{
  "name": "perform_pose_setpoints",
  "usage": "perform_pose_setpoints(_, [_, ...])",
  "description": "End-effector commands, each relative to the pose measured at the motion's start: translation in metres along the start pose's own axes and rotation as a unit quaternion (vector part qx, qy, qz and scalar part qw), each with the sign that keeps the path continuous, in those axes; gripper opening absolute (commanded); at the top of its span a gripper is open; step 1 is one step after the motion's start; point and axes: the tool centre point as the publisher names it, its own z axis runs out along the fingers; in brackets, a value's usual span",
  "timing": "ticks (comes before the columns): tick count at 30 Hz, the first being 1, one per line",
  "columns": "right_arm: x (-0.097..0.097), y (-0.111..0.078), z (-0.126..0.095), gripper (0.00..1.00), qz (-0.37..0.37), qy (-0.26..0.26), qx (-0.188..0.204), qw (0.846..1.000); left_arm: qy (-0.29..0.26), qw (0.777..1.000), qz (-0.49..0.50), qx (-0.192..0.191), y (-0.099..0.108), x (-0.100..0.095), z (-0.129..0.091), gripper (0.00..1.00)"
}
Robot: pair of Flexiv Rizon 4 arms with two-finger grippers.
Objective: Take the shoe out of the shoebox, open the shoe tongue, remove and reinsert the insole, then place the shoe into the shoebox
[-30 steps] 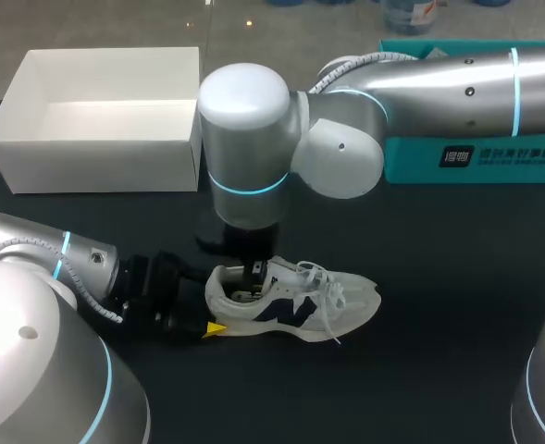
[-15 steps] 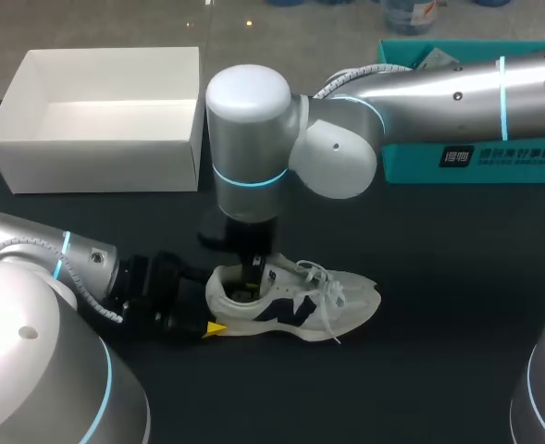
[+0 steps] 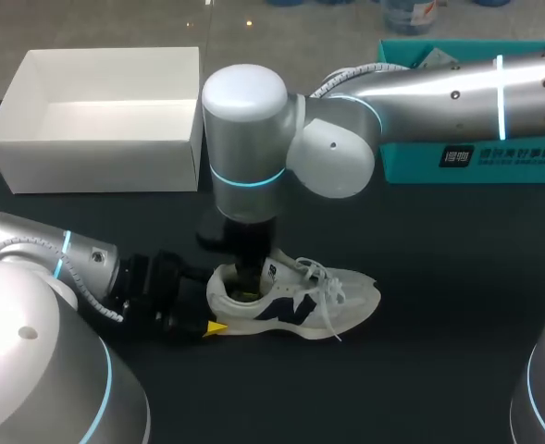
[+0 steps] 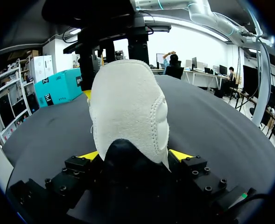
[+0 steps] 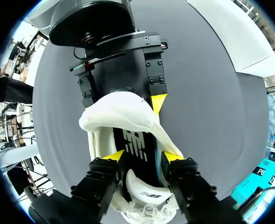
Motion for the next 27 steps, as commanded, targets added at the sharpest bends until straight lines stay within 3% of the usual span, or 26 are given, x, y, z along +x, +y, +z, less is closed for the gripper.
perform_pose_setpoints(1, [-0.004, 0.009, 0.013, 0.49, -0.004, 0.009, -0.002, 1.0, 0.001, 1.0, 0.001, -0.001, 0.005, 0.002, 0.005, 0.0])
perform_pose_setpoints(11, [0.008, 0.021, 0.052, 0.48, -0.016, 0.055, 0.001, 0.998, 0.001, 1.0, 0.001, -0.001, 0.005, 0.002, 0.005, 0.0])
perform_pose_setpoints(18, [0.021, 0.018, 0.063, 0.45, -0.016, 0.073, 0.011, 0.997, 0.001, 1.0, 0.001, -0.001, 0.005, 0.002, 0.005, 0.0])
perform_pose_setpoints(20, [0.022, 0.017, 0.064, 0.33, -0.014, 0.076, 0.014, 0.997, 0.001, 1.0, 0.001, -0.001, 0.005, 0.002, 0.005, 0.0])
perform_pose_setpoints(22, [0.022, 0.016, 0.065, 0.0, -0.015, 0.075, 0.015, 0.997, 0.001, 1.0, 0.001, -0.001, 0.005, 0.002, 0.005, 0.0])
perform_pose_setpoints(27, [0.02, 0.014, 0.058, 0.0, -0.016, 0.066, 0.017, 0.998, 0.001, 1.0, 0.001, -0.001, 0.005, 0.002, 0.005, 0.0])
